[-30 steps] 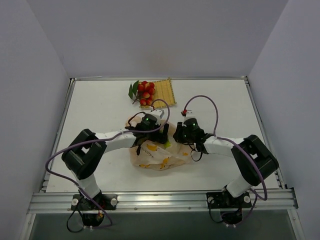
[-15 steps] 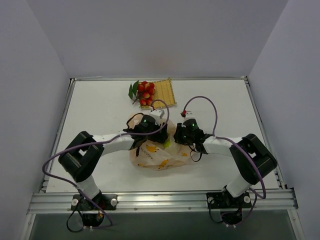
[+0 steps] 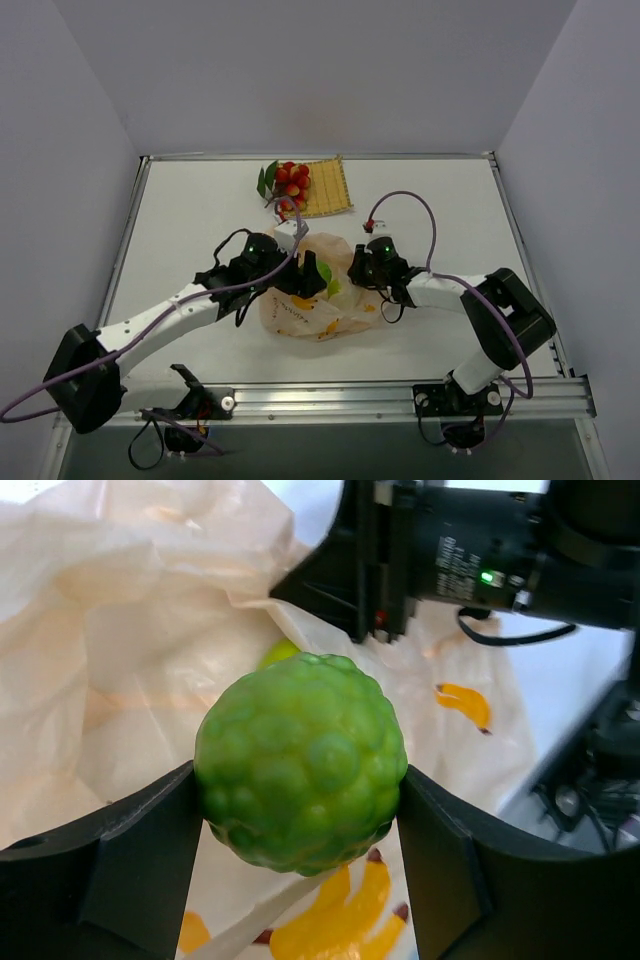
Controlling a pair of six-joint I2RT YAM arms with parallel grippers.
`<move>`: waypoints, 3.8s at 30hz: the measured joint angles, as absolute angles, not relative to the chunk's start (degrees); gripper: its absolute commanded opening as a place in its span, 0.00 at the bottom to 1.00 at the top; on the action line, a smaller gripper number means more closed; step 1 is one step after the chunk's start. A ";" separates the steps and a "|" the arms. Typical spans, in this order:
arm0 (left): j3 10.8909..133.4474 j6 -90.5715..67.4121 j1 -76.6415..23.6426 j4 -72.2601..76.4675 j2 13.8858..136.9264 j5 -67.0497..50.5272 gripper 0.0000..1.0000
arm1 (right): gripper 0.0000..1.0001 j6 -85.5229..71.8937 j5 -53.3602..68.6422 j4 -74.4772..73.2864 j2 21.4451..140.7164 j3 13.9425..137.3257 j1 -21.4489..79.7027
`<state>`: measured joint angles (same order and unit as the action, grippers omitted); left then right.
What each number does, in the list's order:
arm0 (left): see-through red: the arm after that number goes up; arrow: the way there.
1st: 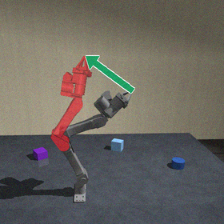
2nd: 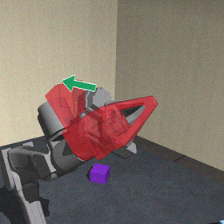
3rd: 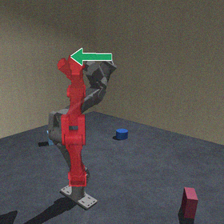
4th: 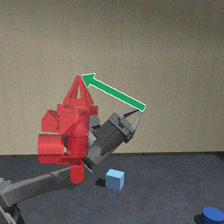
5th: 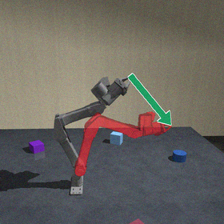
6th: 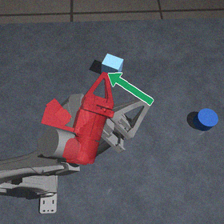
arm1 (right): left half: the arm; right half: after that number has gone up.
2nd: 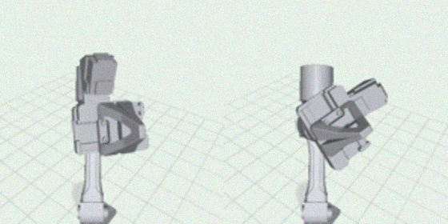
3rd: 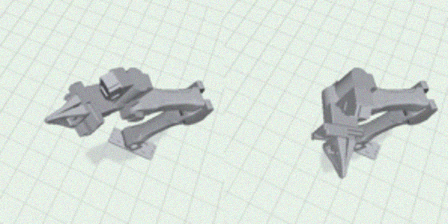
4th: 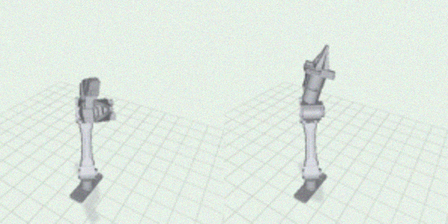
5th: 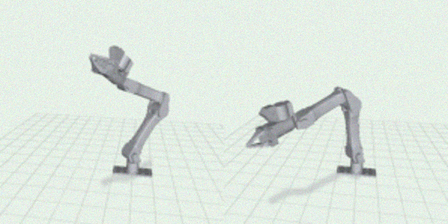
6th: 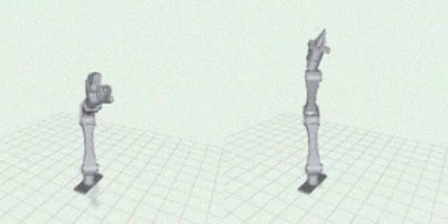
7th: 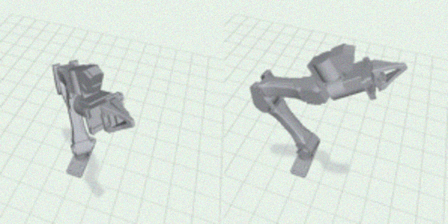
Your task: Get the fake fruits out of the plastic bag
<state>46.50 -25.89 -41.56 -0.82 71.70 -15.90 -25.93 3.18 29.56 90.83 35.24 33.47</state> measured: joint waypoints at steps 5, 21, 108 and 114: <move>46.11 -27.88 -41.54 -4.71 62.74 -16.45 0.10 | 0.18 -26.35 2.87 29.28 88.71 35.22 33.45; 97.95 -28.58 -34.79 -8.95 105.30 2.26 0.09 | 0.20 -27.83 3.31 29.47 82.59 33.67 33.47; 47.40 -33.93 -51.99 6.13 77.08 11.38 0.42 | 0.53 -33.54 -11.05 8.12 65.87 33.39 49.50; 39.46 -38.37 -56.03 6.46 74.91 12.69 0.41 | 0.03 -37.08 -13.93 7.31 67.81 31.11 49.50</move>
